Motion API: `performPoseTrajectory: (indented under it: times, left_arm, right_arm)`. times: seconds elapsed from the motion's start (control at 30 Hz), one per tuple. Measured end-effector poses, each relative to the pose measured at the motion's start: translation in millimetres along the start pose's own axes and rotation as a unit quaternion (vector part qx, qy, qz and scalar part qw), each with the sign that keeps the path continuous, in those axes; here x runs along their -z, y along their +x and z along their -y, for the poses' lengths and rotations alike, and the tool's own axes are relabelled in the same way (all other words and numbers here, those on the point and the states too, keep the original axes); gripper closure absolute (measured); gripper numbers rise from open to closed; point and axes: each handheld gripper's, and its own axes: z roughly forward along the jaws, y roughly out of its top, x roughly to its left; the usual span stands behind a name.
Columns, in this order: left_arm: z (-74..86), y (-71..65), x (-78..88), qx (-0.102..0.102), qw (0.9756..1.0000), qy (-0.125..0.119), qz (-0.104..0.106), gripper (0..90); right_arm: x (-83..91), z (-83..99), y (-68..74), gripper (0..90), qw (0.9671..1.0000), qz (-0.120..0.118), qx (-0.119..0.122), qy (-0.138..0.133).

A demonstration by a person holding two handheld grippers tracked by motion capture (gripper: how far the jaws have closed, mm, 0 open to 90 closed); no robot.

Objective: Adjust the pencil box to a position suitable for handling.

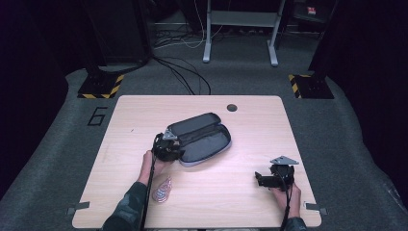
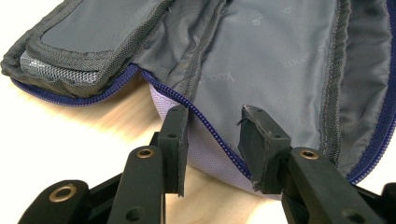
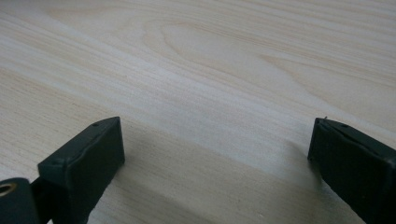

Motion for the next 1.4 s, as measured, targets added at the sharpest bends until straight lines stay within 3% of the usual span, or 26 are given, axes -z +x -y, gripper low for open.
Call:
performPoseTrajectory:
  times: [0.13, 0.23, 0.3, 0.43, 0.53, 0.6, 0.77, 0.87, 0.9, 0.97, 1.1, 1.2, 1.4]
  left_arm:
    - [-1.2, -0.8, -1.8, -0.011, 0.9997, -0.001, 0.021, 61.7]
    - [-1.7, -1.3, -1.0, -0.012, 0.9997, 0.002, 0.020, 57.8]
    - [-1.5, -1.5, 0.5, 0.001, 0.9999, -0.001, 0.017, 52.1]
    - [-0.1, 0.1, 12.5, 0.048, 0.9984, -0.028, 0.014, 40.6]
    - [0.6, -2.2, 18.9, 0.070, 0.9968, -0.037, 0.007, 38.5]
    - [0.4, -4.5, 20.7, 0.070, 0.9972, -0.028, -0.002, 38.7]
    - [-1.0, -10.1, 17.8, 0.078, 0.9966, -0.012, -0.025, 42.7]
    - [-1.6, -11.8, 14.5, 0.083, 0.9960, -0.007, -0.033, 48.4]
    - [-1.8, -11.6, 14.2, 0.075, 0.9966, 0.002, -0.035, 51.5]
    - [-2.2, -12.5, 11.4, 0.078, 0.9963, 0.001, -0.038, 57.1]
    - [-2.1, -10.1, 8.4, 0.080, 0.9958, 0.008, -0.045, 61.2]
    - [-1.1, -5.2, 7.6, 0.074, 0.9957, 0.016, -0.052, 61.4]
    - [3.0, 2.3, 4.3, 0.085, 0.9948, 0.017, -0.053, 61.0]
  right_arm:
    - [-1.1, -5.1, -0.9, 5.8, 0.9999, -0.007, -0.002, 0.013]
    - [-4.8, -15.5, 0.6, 12.1, 0.9994, -0.031, -0.012, 0.004]
    - [-6.4, -26.0, 3.2, 12.5, 0.9990, -0.042, -0.016, 0.002]
    - [-7.3, -56.8, 11.4, 14.1, 0.9976, -0.066, -0.013, -0.016]
    - [-9.6, -80.5, 16.8, 15.8, 0.9965, -0.077, -0.017, -0.026]
    - [-15.2, -97.5, 21.4, 19.4, 0.9959, -0.082, -0.019, -0.034]
    - [-38.2, -126.3, 30.3, 30.7, 0.9950, -0.095, -0.018, -0.025]
    - [-51.7, -138.3, 37.5, 46.8, 0.9955, -0.093, -0.009, -0.009]
    - [-56.7, -140.4, 39.4, 54.2, 0.9964, -0.084, 0.004, -0.009]
    - [-66.9, -143.7, 44.7, 62.4, 0.9971, -0.074, -0.005, 0.017]
    - [-76.4, -141.6, 48.0, 78.9, 0.9953, -0.085, -0.013, 0.045]
    - [-72.4, -135.9, 54.3, 83.2, 0.9947, -0.089, -0.013, 0.050]
    - [-63.9, -120.3, 65.2, 85.2, 0.9945, -0.093, -0.016, 0.045]
